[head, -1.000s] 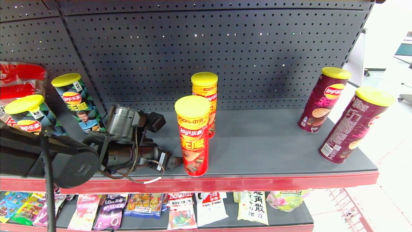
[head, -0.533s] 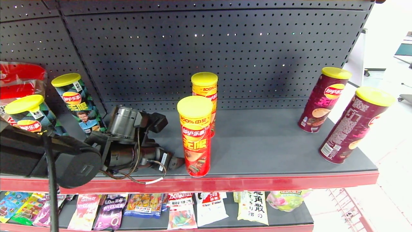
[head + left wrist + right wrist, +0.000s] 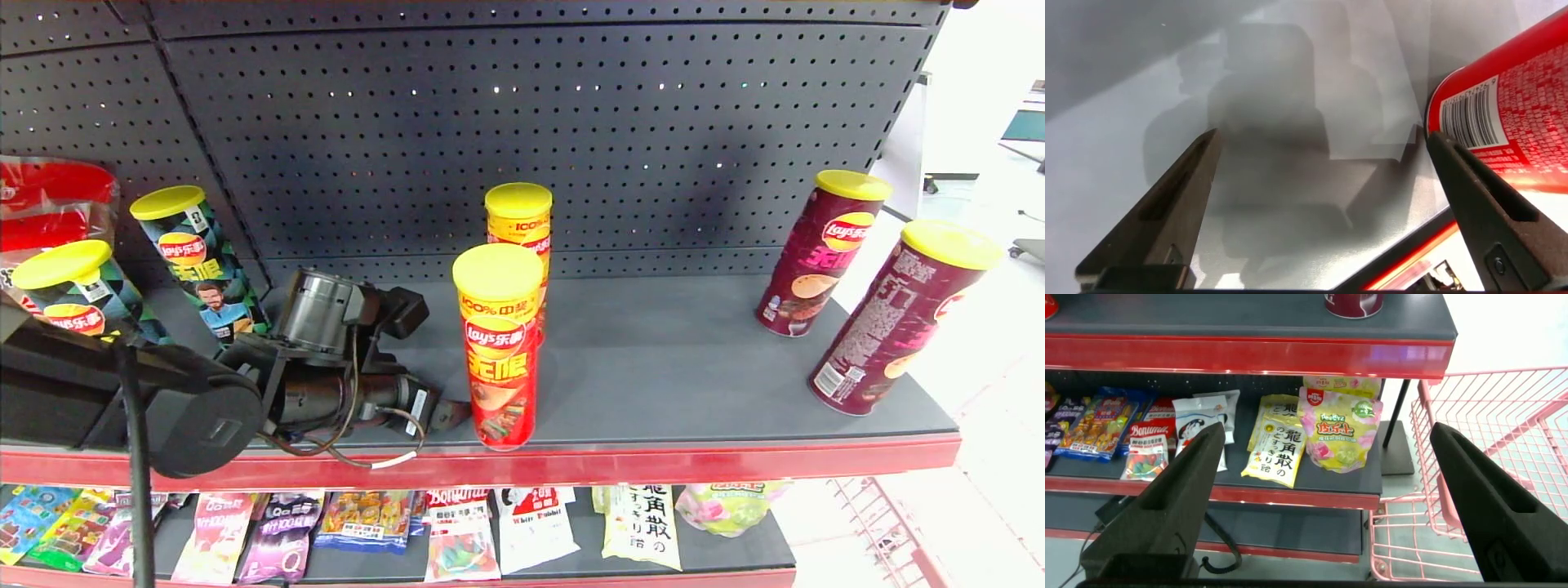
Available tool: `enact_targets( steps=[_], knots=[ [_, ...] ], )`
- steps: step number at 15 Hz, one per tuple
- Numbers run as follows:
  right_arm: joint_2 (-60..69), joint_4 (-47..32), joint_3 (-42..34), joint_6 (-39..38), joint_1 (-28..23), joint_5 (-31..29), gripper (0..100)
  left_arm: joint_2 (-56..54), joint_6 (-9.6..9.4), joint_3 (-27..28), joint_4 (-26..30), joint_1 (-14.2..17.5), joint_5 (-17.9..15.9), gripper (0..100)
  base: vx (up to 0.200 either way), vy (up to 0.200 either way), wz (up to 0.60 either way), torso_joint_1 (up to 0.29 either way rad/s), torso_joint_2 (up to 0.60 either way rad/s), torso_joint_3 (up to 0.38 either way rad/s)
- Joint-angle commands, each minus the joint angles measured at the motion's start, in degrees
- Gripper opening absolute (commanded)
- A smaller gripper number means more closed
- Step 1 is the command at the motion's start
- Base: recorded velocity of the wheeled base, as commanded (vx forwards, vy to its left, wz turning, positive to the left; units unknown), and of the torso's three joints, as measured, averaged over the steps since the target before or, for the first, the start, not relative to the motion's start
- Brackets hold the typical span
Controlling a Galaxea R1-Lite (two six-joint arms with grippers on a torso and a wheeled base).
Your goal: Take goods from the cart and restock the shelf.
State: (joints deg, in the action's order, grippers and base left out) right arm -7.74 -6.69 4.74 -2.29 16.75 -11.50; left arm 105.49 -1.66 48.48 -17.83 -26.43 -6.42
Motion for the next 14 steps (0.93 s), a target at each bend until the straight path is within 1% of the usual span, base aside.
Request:
enact_targets(
  steps=[1, 10, 14],
  knots=[
    [-0.08, 0.01, 0.00, 0.01, 0.04, -0.02, 100, 0.16, -0.01, 0.03, -0.01, -0.03, -0.08, 100, 0.000, 0.000, 0.00, 0.000, 0.00, 0.000],
    [-0.08, 0.01, 0.00, -0.08, 0.04, -0.02, 100, 0.34, 0.08, 0.03, -0.09, -0.38, -0.08, 100, 0.000, 0.000, 0.00, 0.000, 0.00, 0.000],
    [-0.08, 0.01, 0.18, 0.01, 0.04, -0.02, 100, -0.10, -0.10, -0.76, -0.09, -0.38, 0.01, 100, 0.000, 0.000, 0.00, 0.000, 0.00, 0.000]
  ],
)
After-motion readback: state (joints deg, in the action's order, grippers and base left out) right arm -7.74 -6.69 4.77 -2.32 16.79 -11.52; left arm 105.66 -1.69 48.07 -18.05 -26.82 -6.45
